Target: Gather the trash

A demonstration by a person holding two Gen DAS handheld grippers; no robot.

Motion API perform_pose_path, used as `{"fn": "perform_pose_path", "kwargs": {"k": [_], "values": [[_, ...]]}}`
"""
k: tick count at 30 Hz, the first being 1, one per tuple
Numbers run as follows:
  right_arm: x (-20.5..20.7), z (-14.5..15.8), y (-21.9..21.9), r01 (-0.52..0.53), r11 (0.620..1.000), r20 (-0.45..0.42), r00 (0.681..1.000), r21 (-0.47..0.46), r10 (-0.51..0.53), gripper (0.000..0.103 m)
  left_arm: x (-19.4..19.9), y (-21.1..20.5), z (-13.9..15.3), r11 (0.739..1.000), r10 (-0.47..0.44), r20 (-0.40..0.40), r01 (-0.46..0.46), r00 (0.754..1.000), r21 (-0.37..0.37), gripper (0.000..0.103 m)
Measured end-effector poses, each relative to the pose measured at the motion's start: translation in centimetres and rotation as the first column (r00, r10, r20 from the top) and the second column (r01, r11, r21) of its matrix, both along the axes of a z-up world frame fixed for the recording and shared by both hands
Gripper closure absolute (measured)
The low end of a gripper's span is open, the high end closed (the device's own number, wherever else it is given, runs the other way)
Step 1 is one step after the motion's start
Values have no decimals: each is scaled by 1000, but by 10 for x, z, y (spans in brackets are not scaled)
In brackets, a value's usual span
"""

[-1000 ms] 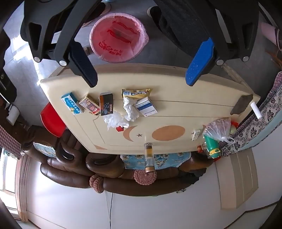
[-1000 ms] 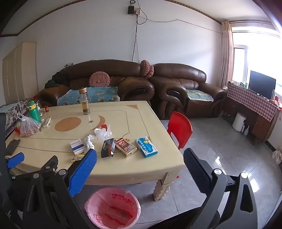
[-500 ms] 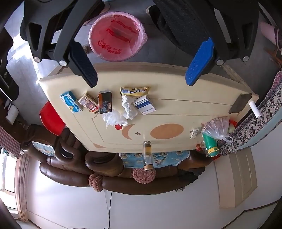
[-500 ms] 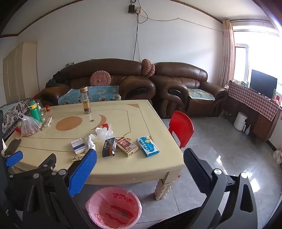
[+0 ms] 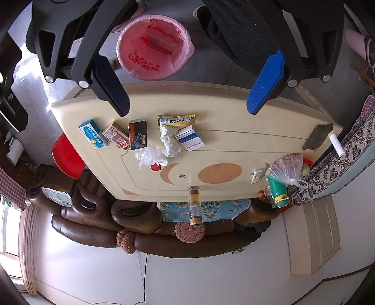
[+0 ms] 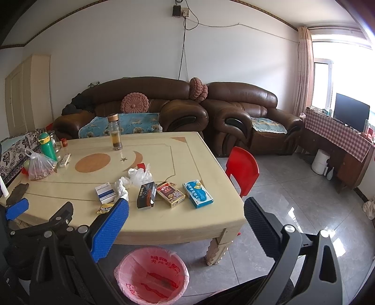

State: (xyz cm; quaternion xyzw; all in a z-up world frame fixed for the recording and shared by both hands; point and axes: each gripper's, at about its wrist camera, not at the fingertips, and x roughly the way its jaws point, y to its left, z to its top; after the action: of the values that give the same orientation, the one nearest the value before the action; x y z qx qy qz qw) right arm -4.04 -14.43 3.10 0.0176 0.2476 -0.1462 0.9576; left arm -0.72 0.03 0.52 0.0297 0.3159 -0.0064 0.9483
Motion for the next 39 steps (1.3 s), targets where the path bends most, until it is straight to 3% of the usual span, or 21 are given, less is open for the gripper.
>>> {"fn": "perform_pose_path", "kwargs": {"k": [39], "values": [[2,0,8,-12,1000,-15,1000,5,12,7,0,2,2,1000,4,-1,-4,1000,16,5]]}}
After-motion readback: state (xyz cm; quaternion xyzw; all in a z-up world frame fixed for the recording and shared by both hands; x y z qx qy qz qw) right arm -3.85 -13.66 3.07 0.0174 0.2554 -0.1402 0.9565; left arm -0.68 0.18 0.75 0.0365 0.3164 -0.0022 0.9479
